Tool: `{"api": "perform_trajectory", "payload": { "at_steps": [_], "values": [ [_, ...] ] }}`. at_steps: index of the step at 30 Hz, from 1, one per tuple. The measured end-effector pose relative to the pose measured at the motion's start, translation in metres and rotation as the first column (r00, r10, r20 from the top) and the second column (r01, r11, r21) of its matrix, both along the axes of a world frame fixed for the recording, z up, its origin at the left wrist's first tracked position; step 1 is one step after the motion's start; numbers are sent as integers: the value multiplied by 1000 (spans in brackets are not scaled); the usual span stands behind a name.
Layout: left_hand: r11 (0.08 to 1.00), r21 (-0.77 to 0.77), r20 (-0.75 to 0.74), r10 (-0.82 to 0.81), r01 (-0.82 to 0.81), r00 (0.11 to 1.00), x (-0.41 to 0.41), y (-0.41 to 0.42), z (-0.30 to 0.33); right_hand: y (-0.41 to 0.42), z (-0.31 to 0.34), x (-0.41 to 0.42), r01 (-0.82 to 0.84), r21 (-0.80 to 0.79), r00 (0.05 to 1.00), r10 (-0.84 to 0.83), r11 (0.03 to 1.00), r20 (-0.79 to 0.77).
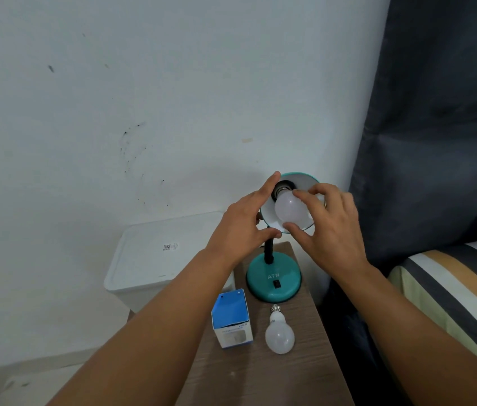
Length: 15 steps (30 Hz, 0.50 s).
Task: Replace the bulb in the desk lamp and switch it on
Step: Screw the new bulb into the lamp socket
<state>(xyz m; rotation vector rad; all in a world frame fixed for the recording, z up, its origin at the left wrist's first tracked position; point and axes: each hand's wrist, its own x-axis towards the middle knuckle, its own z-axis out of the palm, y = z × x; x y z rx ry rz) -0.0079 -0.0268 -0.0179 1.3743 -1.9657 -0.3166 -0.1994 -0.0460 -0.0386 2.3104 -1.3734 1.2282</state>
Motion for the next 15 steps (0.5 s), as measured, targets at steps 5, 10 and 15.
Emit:
{"api": "perform_trajectory", "payload": {
  "at_steps": [5,10,15],
  "values": [
    [1000,-4,8,6,-6,1000,0,0,0,-1,2,2,45,50,997,-48,998,59],
    [1000,-13,25,10,-10,1000,0,0,0,-2,-3,3,23,86,998,-28,996,64],
    [1000,-5,19,10,-10,1000,-1,1,1,-3,-5,7,52,134,986,-72,990,152]
  ]
}}
